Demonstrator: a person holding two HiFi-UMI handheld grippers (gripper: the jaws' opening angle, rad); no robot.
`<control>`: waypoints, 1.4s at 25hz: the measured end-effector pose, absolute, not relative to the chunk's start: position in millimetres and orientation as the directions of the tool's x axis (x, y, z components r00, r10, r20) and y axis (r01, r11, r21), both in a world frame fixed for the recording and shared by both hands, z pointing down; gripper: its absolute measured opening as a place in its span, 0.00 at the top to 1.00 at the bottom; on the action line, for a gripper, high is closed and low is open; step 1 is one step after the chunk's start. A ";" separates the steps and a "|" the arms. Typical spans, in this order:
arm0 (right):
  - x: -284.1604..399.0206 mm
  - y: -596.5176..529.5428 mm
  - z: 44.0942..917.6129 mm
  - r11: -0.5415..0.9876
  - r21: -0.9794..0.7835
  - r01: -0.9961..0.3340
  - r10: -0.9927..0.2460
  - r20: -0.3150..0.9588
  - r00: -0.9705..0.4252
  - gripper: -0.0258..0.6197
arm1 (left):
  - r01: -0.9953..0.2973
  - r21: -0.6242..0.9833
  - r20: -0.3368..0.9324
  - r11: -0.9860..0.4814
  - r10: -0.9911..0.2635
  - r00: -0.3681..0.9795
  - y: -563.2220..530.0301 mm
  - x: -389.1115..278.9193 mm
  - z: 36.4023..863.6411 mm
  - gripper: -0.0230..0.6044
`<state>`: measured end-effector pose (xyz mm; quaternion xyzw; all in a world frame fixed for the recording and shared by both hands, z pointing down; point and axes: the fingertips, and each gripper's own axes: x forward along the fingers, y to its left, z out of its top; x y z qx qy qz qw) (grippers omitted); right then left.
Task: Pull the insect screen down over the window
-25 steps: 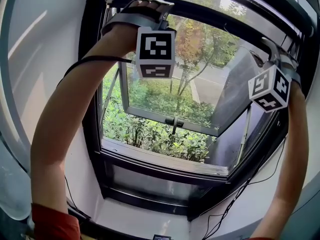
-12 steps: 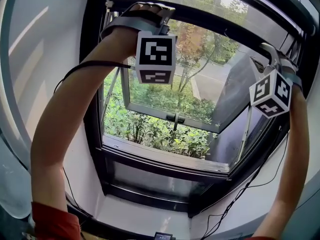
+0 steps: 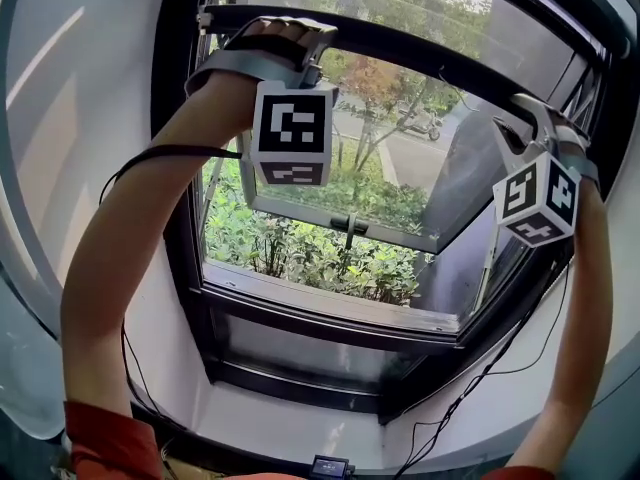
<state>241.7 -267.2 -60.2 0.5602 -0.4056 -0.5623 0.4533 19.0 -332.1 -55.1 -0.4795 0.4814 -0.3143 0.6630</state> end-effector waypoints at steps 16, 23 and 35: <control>237.1 -263.5 -19.5 -0.189 0.981 0.041 -0.982 -0.190 0.024 0.77 | -0.012 -0.958 -0.272 0.286 -0.896 0.352 -330.0 14.3 -11.5 0.54; 237.2 -262.8 4.2 -0.160 0.987 0.032 -0.987 -0.160 0.008 0.78 | -0.027 -0.971 -0.230 0.237 -0.900 0.370 -327.4 18.3 15.5 0.54; 236.1 -260.4 32.5 -0.128 0.991 0.025 -0.992 -0.128 -0.003 0.80 | -0.009 -0.980 -0.190 0.201 -0.910 0.369 -326.1 16.5 47.0 0.54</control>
